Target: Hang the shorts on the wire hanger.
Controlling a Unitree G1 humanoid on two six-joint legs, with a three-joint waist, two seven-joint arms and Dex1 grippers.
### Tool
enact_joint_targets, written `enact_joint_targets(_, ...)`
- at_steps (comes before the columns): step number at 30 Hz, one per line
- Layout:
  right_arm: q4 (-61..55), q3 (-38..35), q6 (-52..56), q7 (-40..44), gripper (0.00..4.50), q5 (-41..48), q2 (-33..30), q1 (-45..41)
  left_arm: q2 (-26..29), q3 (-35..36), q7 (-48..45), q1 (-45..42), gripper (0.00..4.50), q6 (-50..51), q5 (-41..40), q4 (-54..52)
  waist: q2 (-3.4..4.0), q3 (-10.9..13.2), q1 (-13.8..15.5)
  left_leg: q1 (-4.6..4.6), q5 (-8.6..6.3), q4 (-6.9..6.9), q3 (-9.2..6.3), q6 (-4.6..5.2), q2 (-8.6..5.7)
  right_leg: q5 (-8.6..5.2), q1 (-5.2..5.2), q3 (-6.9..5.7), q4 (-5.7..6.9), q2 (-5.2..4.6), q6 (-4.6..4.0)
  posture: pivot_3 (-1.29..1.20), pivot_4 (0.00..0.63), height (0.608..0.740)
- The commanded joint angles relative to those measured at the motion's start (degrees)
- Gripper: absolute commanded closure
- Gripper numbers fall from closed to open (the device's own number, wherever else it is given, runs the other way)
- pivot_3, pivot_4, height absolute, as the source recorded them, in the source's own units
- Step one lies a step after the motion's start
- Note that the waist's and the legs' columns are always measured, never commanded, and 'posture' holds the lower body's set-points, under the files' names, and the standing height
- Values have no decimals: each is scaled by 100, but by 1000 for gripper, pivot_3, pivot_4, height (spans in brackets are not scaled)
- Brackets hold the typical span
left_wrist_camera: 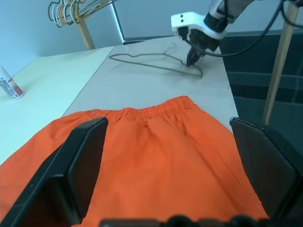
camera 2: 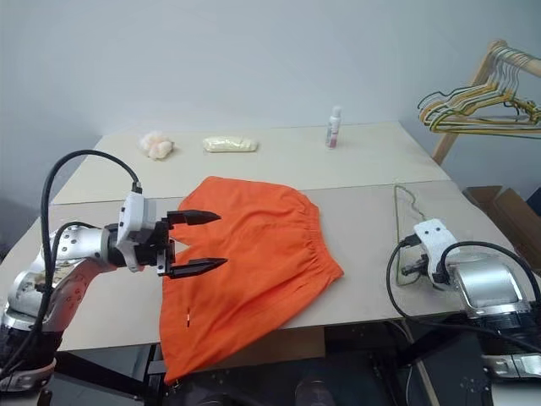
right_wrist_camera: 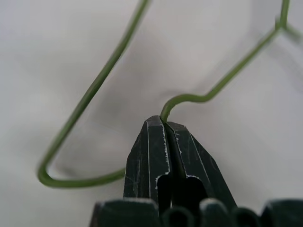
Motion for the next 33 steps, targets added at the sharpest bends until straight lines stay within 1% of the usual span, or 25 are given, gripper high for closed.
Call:
enact_joint_targets(1,-262,404,-2927,-389,4472,-1283,-545,-49,-277,-110,185,-646,0,-88,139,307,2,0,-38,0,0,-1,0,0,-4,-2,-2,0,1,-2,4,-267,0,740)
enact_joint_targets(3,-29,680,-4497,-561,4472,-1896,-836,-82,-486,-172,322,-1041,0,12,193,576,2,0,-106,-1,0,-1,0,0,-7,-4,-3,0,1,-4,7,-274,0,740)
enact_joint_targets(6,429,1208,-6496,-1140,4472,-3222,-1274,-348,-733,-281,482,-1824,0,242,328,1146,1,0,-187,-5,0,0,-1,0,-8,-4,-4,0,1,-5,7,-276,0,740)
enact_joint_targets(8,814,1450,-7408,-1617,4472,-3998,-1355,-636,-790,-393,465,-2349,0,447,434,1600,1,0,-254,-4,0,3,-2,0,-14,-4,-2,-1,2,-11,8,-279,0,740)
enact_joint_targets(9,997,1513,-7728,-1806,4472,-4245,-1335,-763,-796,-444,421,-2534,0,514,478,1780,0,0,-290,-1,0,2,-2,0,-13,-4,-2,0,0,-10,8,-277,0,740)
enact_joint_targets(12,1430,1595,-8436,-2514,4472,-4940,-1205,-1148,-728,-806,117,-3033,0,604,824,2378,2,1,-414,-1,0,-1,-3,0,-16,-6,0,1,1,-11,10,-280,0,740)
enact_joint_targets(14,1547,1557,-8705,-2730,4472,-5161,-1122,-1314,-714,-1107,-81,-3293,0,721,1072,2727,2,1,-491,0,1,-1,-4,1,-18,-6,2,2,3,-13,10,-285,0,740)
enact_joint_targets(20,1702,1442,-9083,-2805,4472,-5400,-1029,-1573,-689,-1829,-1048,-3565,0,515,1617,3352,2,1,-729,6,1,-1,-10,1,-16,-6,8,1,5,-11,10,-301,0,740)
enact_joint_targets(24,1631,1311,-9122,-2709,4472,-5386,-990,-1660,-840,-2264,-1099,-3631,0,265,2211,3710,2,1,-819,10,2,-1,-10,2,-16,-6,13,2,6,-12,10,-311,0,740)
enact_joint_targets(27,1608,1238,-9097,-2637,4500,-5374,-970,-1695,-853,-2355,-1348,-3581,556,183,2340,3727,1,1,-894,10,1,-2,-12,2,-15,-6,14,1,7,-11,11,-317,0,740)
enact_joint_targets(28,1606,1211,-9068,-2624,4500,-5389,-967,-1712,-847,-2353,-1426,-3547,812,165,2349,3697,1,1,-907,9,1,-2,-13,2,-14,-6,13,0,6,-11,11,-317,0,740)
enact_joint_targets(31,1612,1139,-9031,-2613,4500,-5410,-939,-1756,-880,-2316,-1443,-3495,1800,159,2405,3692,1,1,-920,10,1,-1,-13,2,-13,-6,13,1,8,-12,11,-317,0,740)
enact_joint_targets(32,1589,1115,-9032,-2599,4500,-5403,-931,-1758,-912,-2287,-1380,-3500,2217,169,2435,3726,1,1,-922,10,1,-1,-13,2,-13,-6,14,2,9,-12,11,-317,0,740)
enact_joint_targets(33,1567,1099,-9040,-2578,4500,-5395,-923,-1757,-949,-2253,-1322,-3517,2462,197,2458,3770,1,1,-925,11,1,-1,-13,2,-13,-6,14,2,10,-12,11,-317,0,740)
